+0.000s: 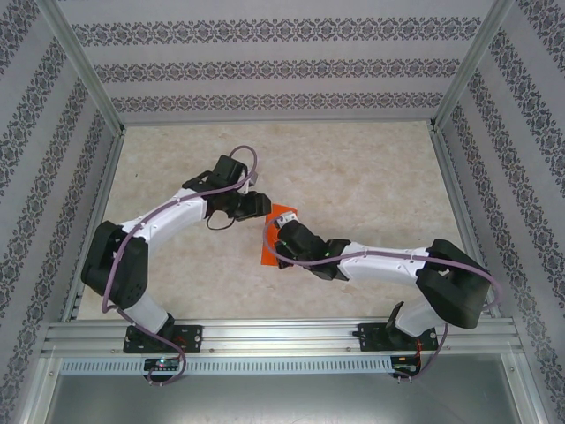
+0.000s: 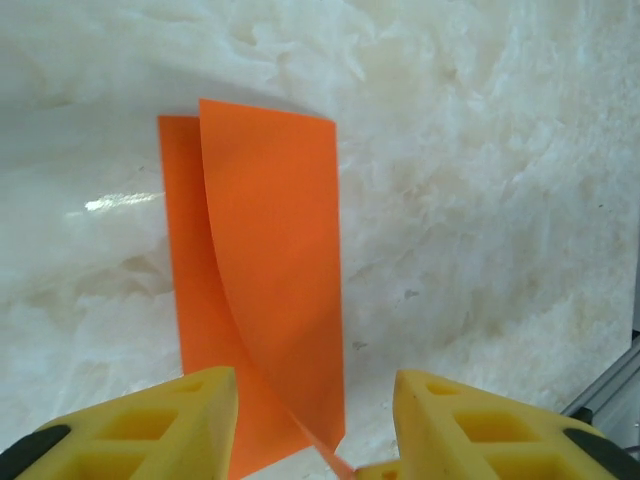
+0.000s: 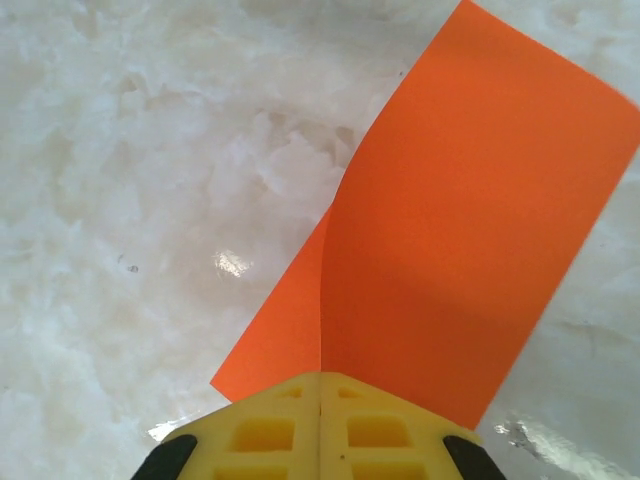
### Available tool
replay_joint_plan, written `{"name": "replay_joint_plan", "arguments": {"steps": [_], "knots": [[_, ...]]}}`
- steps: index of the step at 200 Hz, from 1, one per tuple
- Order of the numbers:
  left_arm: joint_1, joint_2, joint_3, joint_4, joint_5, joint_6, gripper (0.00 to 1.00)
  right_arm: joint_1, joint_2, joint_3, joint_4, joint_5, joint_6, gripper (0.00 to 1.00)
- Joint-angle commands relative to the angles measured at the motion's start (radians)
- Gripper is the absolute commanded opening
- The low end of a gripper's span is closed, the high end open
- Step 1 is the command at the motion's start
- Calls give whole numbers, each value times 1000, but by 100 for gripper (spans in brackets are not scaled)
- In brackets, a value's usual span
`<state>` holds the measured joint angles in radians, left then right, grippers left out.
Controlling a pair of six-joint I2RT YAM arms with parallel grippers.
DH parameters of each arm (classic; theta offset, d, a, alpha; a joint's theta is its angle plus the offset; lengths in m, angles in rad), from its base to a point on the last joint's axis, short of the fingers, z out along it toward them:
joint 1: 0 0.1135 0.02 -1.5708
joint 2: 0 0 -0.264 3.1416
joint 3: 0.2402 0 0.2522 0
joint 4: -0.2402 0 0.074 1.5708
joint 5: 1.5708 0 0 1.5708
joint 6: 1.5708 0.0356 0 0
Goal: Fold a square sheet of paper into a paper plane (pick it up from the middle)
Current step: Fold the triangle a second time at the center of the table.
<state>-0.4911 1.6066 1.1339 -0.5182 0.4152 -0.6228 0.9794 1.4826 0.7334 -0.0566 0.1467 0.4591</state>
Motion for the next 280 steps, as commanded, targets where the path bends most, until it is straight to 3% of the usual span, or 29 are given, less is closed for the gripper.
{"name": "replay_joint_plan", "arguments": {"steps": [1,81,127,141,172,214,254,280], "knots": [[7,-42,-54,-8,-31,-22,43,-50,-19,-32,106,-188,41,0],[-77,-30,-171,59,31,-32,31,-242,16,-88,196,-456,85,0],[-109,0,-177,78,35,-41,30,-308,31,-100,221,-551,89,0],[-109,1,-166,78,16,-45,35,-308,34,-96,217,-576,85,0],[-106,11,-145,140,1,-155,55,-295,11,-123,236,-556,67,0],[-106,105,-120,275,76,-316,64,-248,-9,-121,234,-497,10,0],[-106,146,-115,294,76,-379,65,-181,-32,-130,251,-408,-51,0],[-106,159,-121,322,97,-399,58,-145,-55,-116,203,-345,-93,11]]}}
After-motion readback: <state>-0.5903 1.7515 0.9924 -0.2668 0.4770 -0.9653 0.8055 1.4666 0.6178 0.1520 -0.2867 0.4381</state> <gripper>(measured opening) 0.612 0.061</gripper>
